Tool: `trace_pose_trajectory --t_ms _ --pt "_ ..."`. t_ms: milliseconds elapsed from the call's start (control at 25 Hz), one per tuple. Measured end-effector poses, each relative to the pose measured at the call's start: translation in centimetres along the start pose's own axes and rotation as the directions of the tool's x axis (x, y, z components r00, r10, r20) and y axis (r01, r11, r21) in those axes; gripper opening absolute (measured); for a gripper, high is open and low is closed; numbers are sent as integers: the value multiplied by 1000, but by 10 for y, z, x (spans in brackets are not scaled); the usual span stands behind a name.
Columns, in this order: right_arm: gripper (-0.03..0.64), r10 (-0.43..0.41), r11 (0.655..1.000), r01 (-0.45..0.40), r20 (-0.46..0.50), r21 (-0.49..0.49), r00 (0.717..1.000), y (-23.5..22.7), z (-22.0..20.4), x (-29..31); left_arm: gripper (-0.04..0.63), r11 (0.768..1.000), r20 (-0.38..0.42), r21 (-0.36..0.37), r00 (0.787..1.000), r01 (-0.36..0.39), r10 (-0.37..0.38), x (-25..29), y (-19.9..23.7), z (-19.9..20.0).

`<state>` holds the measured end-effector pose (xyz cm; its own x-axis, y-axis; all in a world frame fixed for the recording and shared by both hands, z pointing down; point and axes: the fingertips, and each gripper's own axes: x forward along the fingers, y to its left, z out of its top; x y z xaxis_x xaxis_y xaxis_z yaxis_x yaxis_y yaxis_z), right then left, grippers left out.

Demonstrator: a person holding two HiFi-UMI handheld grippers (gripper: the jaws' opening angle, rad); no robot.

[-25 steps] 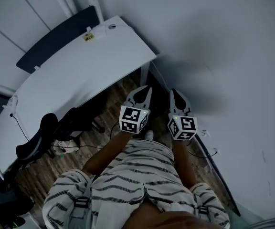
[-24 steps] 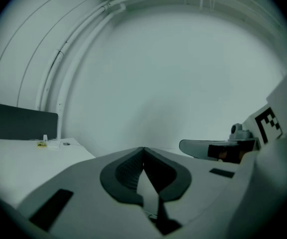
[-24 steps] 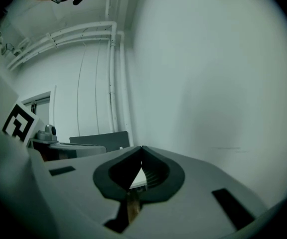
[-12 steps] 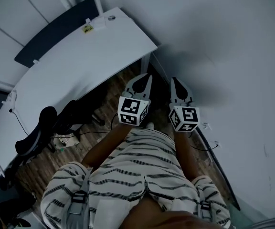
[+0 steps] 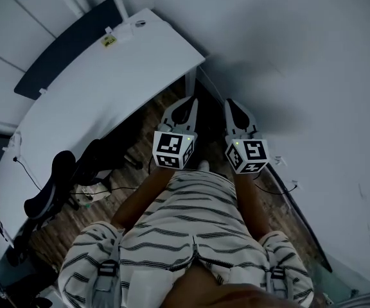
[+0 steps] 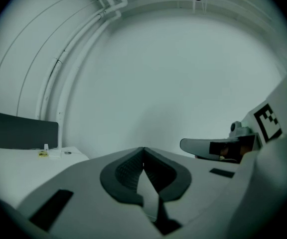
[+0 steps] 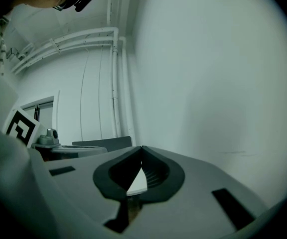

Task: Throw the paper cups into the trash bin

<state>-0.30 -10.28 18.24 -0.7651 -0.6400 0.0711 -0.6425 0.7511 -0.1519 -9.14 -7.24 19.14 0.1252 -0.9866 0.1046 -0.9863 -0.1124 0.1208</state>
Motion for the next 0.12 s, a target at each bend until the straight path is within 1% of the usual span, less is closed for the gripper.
trace_pose_trajectory --t_ms 120 --pt "9 -4 1000 4 -3 -12 1000 -6 0 0 23 1000 7 -6 1000 4 -4 3 -3 0"
